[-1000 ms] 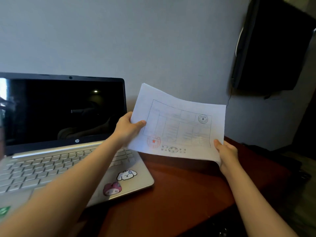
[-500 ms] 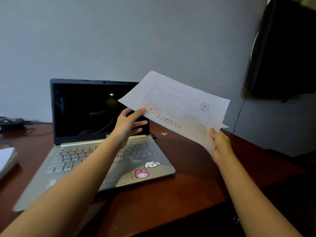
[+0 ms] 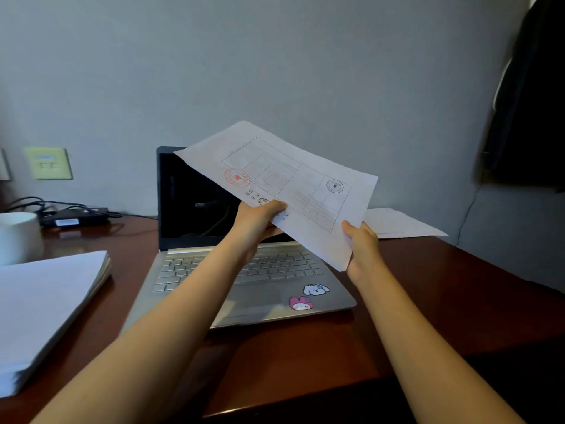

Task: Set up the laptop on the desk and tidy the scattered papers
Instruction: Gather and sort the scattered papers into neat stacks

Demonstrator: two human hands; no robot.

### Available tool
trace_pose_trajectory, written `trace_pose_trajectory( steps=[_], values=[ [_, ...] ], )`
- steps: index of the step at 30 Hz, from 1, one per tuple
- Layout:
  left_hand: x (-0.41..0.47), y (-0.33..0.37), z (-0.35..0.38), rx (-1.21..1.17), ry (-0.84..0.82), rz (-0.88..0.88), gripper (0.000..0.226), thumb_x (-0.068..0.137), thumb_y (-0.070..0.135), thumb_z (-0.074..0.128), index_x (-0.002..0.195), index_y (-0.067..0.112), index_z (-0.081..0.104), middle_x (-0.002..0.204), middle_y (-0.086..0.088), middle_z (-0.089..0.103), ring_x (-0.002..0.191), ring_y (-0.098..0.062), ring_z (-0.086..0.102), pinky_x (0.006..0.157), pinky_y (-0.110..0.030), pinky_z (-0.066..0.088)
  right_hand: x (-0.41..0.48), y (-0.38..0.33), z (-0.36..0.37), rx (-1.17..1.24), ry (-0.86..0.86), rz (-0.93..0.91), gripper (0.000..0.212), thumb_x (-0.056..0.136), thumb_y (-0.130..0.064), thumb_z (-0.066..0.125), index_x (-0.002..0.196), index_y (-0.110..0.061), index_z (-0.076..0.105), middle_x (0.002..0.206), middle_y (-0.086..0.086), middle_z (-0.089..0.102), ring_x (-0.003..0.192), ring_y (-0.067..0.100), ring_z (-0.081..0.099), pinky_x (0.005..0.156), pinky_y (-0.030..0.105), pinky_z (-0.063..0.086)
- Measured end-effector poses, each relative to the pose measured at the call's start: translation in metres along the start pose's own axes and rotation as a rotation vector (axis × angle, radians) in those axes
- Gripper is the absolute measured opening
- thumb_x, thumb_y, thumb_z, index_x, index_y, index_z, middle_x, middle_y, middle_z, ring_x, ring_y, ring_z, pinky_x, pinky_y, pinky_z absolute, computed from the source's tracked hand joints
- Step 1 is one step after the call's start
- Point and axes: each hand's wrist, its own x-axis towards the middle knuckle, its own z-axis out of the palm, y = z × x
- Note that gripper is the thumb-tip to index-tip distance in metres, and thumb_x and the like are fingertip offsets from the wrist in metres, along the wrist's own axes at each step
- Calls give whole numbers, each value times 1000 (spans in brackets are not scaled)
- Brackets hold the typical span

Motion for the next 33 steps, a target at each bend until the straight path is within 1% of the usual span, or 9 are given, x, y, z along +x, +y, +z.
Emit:
trace_pose_trajectory(
  steps=[4,6,11,15,17,19,24,29,33],
  values=[
    [-9,5,-27,6,86,5,25,89,0,53,110,14,50,95,0,65,80,-13,64,50,-17,53,-5,12,20,-5,-64,14,30,97,-3,42,122,-11,54,127,11,59,109,28,57,98,46,45],
    [-15,8,-41,8,124,9,26,89,-1,53,108,16,49,92,3,65,78,-12,63,49,-17,53,-7,16,31,-17,-101,22,30,96,-3,43,121,-13,55,128,10,59,117,30,55,101,47,42],
    [-29,19,-79,36,217,3,31,88,-1,55,114,14,50,96,-1,65,79,-14,64,59,-25,57,-18,21,56,-51,-249,35,30,94,-2,46,120,-12,56,119,10,61,105,27,56,74,31,45],
    [-42,31,-107,37,288,-9,35,87,-2,55,119,10,49,108,-10,64,87,-22,64,72,-36,59,-31,26,80,-66,-336,56,26,92,1,48,110,-16,58,107,5,61,96,23,56,64,28,47],
    [-50,36,-120,38,315,-3,35,87,-3,53,120,9,49,109,-11,63,85,-22,64,67,-34,60,-37,30,93,-73,-359,73,26,91,1,48,109,-16,58,103,3,62,89,20,57,60,28,46],
    [-58,40,-132,31,345,8,36,88,-3,52,121,8,49,104,-9,63,78,-19,63,54,-26,57,-43,35,107,-92,-382,84,26,91,0,48,108,-17,58,94,-1,63,81,15,57,59,27,45],
    [-81,44,-170,-20,463,-21,41,88,-1,52,129,3,50,90,-2,65,74,-11,62,48,-17,52,-61,51,143,-144,-472,90,22,90,0,50,101,-17,58,93,-1,62,81,17,58,60,27,46],
    [-108,48,-206,-3,596,-31,41,89,-3,51,127,12,48,89,-1,64,78,-12,62,58,-22,57,-85,68,176,-172,-558,107,23,89,3,51,102,-14,59,103,5,63,94,22,57,70,29,48],
    [-133,49,-234,-38,706,-59,33,88,-3,52,117,13,52,86,-1,64,77,-14,62,54,-21,55,-108,85,196,-202,-647,173,27,90,3,50,110,-10,61,101,5,63,83,17,59,63,27,48]
  ],
)
